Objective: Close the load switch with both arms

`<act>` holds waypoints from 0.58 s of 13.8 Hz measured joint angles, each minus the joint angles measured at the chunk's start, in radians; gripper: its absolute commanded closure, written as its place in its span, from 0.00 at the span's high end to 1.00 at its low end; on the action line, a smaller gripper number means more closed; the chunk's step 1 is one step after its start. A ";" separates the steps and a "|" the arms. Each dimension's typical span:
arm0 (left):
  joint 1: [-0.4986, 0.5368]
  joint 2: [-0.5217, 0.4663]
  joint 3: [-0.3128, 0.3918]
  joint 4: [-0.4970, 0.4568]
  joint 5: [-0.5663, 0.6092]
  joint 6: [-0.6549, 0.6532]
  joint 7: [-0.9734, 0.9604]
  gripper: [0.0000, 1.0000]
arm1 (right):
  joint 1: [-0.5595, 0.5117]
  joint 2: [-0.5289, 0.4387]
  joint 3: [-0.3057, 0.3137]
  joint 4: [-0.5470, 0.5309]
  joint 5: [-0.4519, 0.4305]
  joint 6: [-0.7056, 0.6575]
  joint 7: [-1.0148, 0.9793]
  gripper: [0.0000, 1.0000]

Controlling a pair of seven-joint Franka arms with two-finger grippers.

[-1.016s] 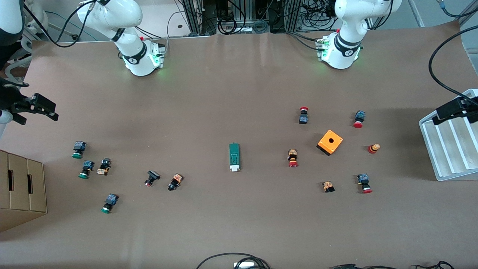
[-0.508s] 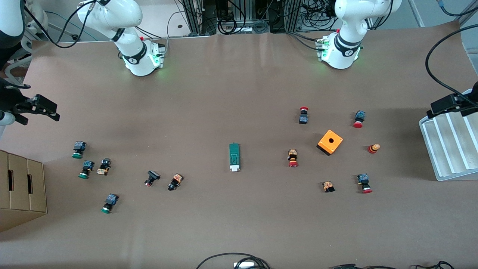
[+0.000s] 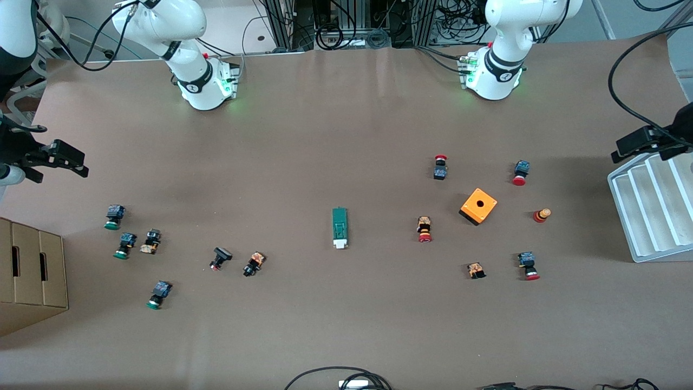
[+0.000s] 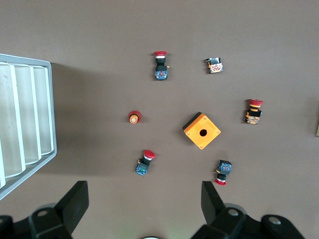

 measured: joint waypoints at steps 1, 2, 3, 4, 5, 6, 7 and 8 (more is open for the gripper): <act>-0.001 -0.005 -0.005 -0.007 0.000 0.004 -0.005 1.00 | 0.000 0.000 0.001 0.000 0.000 0.000 0.000 1.00; -0.003 -0.008 -0.008 -0.012 0.000 0.005 -0.009 1.00 | 0.000 0.000 0.001 0.000 0.000 0.000 -0.001 1.00; -0.003 -0.010 -0.009 -0.014 0.000 0.006 -0.012 1.00 | 0.000 0.000 0.001 0.001 0.000 0.000 -0.001 1.00; -0.003 -0.010 -0.009 -0.015 0.000 0.006 -0.012 1.00 | 0.000 0.000 0.001 0.003 0.000 0.000 -0.001 1.00; -0.003 -0.011 -0.009 -0.017 0.000 0.005 -0.012 1.00 | 0.000 0.000 0.001 0.004 0.000 0.000 -0.001 1.00; -0.003 -0.012 -0.009 -0.020 0.000 0.003 -0.012 1.00 | 0.000 -0.001 0.000 0.004 0.000 0.000 -0.002 1.00; -0.003 -0.013 -0.009 -0.021 0.000 0.000 -0.012 1.00 | -0.001 -0.002 -0.003 0.006 0.000 -0.002 -0.002 1.00; -0.003 -0.014 -0.009 -0.022 0.000 -0.005 -0.012 1.00 | -0.002 -0.005 -0.007 0.010 0.000 -0.007 -0.003 1.00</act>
